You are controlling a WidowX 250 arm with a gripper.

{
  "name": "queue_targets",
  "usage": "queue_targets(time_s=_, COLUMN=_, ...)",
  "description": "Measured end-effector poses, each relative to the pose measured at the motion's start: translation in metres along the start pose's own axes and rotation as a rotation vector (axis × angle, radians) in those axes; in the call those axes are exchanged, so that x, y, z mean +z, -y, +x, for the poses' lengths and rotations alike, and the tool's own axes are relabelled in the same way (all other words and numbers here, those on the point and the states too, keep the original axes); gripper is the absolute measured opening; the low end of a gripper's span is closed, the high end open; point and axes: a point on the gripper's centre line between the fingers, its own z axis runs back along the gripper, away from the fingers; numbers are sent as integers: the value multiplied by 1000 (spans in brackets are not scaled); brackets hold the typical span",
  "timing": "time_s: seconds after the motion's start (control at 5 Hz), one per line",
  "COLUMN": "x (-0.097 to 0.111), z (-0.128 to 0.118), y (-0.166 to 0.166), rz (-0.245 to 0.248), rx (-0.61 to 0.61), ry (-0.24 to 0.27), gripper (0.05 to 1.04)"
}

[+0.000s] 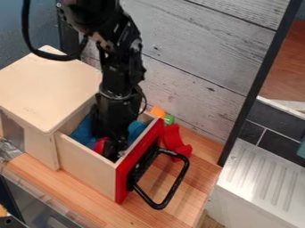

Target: Remove the red object from the drawer

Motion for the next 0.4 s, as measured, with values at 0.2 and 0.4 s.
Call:
queue_targets(time_s=0.2, x=-6, z=-1, y=1, rz=-3, rx=9, ry=-6, gripper=751)
queue_targets(time_s=0.4, x=-5, z=-1, y=3, rz=-16, rx=12, ry=3, gripper=750)
